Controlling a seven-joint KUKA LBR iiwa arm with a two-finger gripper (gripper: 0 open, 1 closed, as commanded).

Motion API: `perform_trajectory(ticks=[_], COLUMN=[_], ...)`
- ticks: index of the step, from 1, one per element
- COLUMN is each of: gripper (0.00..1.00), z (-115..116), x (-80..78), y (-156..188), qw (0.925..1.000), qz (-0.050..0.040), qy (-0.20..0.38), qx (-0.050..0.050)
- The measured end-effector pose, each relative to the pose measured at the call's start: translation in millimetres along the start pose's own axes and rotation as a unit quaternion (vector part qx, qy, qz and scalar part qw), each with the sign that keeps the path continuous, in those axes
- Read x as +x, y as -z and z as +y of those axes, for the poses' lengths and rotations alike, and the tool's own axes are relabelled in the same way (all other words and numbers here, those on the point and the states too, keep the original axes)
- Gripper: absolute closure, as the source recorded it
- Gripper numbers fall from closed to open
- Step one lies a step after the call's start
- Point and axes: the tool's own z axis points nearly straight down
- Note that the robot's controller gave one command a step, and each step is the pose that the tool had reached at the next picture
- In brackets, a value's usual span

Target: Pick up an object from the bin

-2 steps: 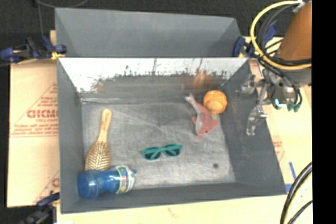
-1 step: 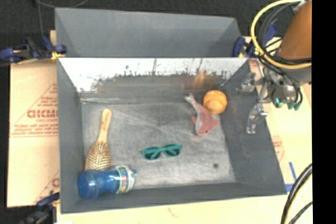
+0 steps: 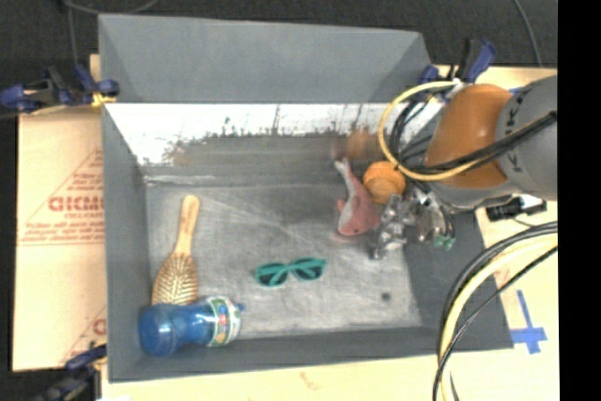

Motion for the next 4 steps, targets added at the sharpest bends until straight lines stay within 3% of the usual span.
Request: perform_trajectory(ticks=[1,2,3,4], gripper=[1.00,1.00,1.00,0.00], z=[-0.2,8.7,7.4,20.9], x=[0.0,3.4,7.0,45.7], y=[0.1,59.7,83.0,9.8], qw=[1.0000,0.9999,0.9999,0.9919], qz=[0.0000,0.0037,0.0032,0.0056], qy=[0.001,0.011,0.012,0.127], qx=[0.001,0.000,0.000,0.000])
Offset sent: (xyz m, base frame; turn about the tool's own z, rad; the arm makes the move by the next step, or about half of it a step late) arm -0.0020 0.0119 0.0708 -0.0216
